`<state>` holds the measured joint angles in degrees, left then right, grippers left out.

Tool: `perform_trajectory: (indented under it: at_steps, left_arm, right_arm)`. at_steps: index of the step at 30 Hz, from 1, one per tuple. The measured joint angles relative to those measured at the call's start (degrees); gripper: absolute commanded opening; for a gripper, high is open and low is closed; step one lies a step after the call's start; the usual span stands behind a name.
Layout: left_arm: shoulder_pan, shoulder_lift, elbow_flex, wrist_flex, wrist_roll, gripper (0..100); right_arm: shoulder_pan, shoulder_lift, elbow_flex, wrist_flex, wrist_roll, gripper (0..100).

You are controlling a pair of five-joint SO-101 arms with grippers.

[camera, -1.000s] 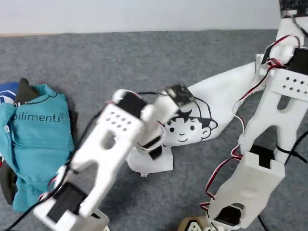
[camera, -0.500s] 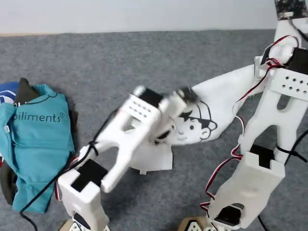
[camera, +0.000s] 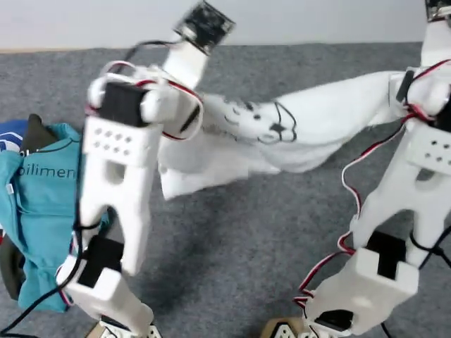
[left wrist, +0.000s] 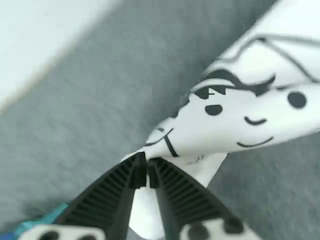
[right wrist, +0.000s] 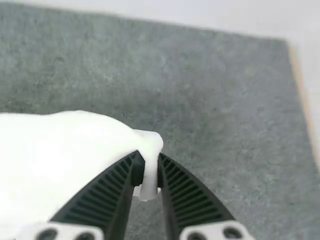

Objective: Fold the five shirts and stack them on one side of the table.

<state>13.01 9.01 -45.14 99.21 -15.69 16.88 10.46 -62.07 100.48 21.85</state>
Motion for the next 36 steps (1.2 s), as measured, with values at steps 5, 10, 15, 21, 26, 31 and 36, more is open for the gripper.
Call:
perform_trajectory:
  at_steps: [5, 10, 15, 21, 26, 31, 36]
  left_arm:
    - [-3.2, -3.4, -11.1, 0.1, 0.0, 1]
    - [-6.2, -5.9, -21.8, 0.2, 0.0, 1]
    - [-6.6, -8.8, -30.0, 0.2, 0.0, 1]
    - [-6.6, -9.1, -27.3, 0.2, 0.0, 1]
    - [-6.5, -0.9, -9.1, 0.1, 0.0, 1]
    - [-5.4, 15.6, 9.1, -8.0, -0.8, 2]
    - [-5.5, 29.2, 8.2, -13.5, -1.8, 13]
  right_arm:
    - [0.0, -8.7, 0.0, 0.0, 1.8, 0.8]
    - [-1.7, -19.9, 0.0, 0.1, 3.9, 0.8]
    - [-5.0, -29.7, -0.1, 0.1, 4.9, 0.8]
    - [-6.2, -30.5, 5.5, 0.1, 4.9, 0.8]
    - [-8.2, -21.5, 21.8, 0.1, 4.7, 0.9]
    - [-10.9, -6.7, 38.9, -5.1, 4.0, 0.9]
    - [-10.7, 4.2, 41.6, -13.5, 2.3, 0.9]
